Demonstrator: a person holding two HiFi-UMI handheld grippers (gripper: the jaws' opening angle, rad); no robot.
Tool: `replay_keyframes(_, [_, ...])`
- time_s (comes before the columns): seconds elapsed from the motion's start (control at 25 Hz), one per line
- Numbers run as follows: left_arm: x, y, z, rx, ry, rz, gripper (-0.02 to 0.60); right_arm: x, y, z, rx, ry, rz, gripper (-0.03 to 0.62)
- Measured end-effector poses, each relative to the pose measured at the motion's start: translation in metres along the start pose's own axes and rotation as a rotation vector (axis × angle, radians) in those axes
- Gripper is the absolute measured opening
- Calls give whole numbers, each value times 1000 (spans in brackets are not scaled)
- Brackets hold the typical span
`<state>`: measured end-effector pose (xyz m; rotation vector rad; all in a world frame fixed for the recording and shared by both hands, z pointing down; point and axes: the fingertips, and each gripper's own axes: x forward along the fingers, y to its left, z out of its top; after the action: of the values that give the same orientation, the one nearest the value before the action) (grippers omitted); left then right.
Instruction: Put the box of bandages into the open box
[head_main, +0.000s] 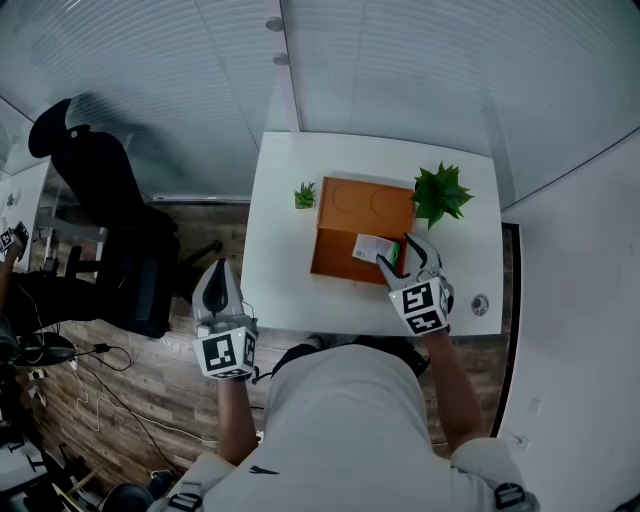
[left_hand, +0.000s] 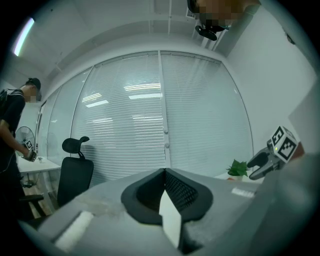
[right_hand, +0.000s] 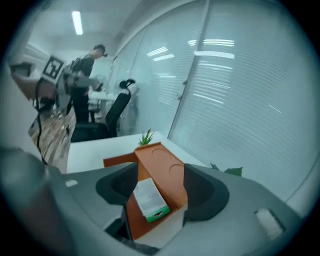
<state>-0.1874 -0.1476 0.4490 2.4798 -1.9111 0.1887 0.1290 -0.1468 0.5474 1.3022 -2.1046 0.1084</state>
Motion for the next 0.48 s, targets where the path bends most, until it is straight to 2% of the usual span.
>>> replay_keyframes(0.04, [-1,1,0,0,-1,-1,6,-10,-6,8,76,-56,-27,290])
replay_keyframes(0.12, [-1,1,1,1,-3,-5,6,-33,-18,18,192,-162,-82,244])
replay_keyframes(0.24, [-2,0,2,3,-7,-12,6,-73,-29,28,282,-309,-142,181])
replay_keyframes(0.32, [-3,-1,2,-2,-12,-17,6,-99,-30,30,312,-388,-177,93])
replay_keyframes(0.4, [-4,-2,3,-2,-18,-26,6,-118,-27,28,299,-416,-211,6])
replay_keyframes(0.48, [-4,-5,5,3,-28,-40,6,-127,-23,23,281,-412,-223,2])
